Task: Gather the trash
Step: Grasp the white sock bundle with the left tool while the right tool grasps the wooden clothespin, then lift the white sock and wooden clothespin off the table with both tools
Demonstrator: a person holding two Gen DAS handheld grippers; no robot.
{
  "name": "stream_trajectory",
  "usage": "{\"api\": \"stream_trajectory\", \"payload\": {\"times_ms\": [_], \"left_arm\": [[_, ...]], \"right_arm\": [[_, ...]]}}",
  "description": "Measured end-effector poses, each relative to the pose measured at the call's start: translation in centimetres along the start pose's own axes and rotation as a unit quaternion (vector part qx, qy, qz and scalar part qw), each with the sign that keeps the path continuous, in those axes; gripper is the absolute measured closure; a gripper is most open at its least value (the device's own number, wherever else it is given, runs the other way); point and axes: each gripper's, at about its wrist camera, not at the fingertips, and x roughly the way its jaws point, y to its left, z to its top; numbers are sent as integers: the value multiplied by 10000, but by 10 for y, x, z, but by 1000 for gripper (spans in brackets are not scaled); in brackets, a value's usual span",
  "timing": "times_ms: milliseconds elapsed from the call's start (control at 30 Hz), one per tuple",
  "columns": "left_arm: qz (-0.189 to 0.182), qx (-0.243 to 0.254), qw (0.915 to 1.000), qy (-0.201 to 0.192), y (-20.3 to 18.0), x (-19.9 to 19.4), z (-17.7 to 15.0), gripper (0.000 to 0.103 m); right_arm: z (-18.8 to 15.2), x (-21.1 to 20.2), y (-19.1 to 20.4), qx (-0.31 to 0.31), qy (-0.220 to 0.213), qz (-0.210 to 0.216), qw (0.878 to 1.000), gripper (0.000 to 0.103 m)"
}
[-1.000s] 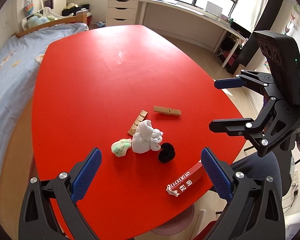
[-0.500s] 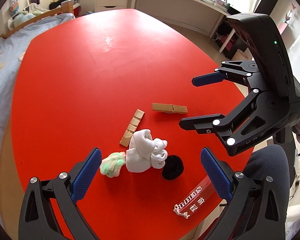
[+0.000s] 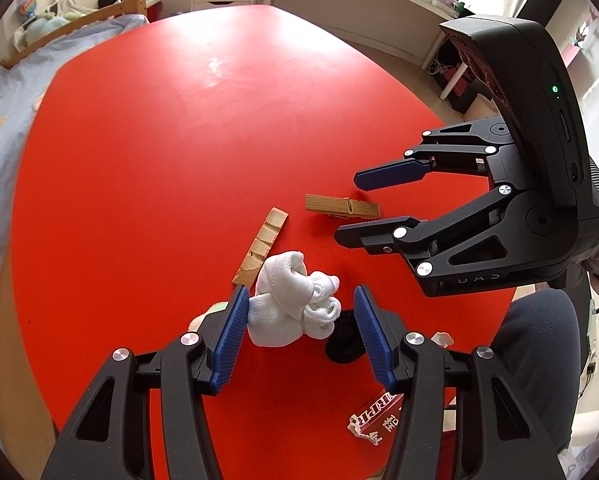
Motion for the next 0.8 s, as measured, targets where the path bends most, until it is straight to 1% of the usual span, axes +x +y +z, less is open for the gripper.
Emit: {"api": "stream_trajectory", "payload": {"times_ms": [67,100,167,233,267,300,467,800], "left_arm": [[1,-18,10000,5,0,1,1,59],[3,-19,10000,8,1,1,1,60],[10,-1,10000,4,0,0,0,64],[24,-5,10000,-17,0,0,0,65],[24,-9,10000,-25,-1,-1,0,67],[27,-13,10000,-34,-1,-1,0,68],[50,-42,9999,-103,-1,-4,3,70],[74,-82,9996,-273,-6,-17,5,71]], "right_arm": [[0,2,1,-31,-11,-62,10000,59],[1,2,1,-28,-17,-82,10000,62],[0,2,1,-45,-11,-120,9999,78],[0,2,4,-111,-2,-203,9997,86],[0,2,4,-135,-2,-220,9997,89],[-1,2,4,-148,-5,-237,9996,90],[-3,0,4,-141,-46,-289,9995,90],[-5,-21,3,42,-244,-302,9992,90]]}}
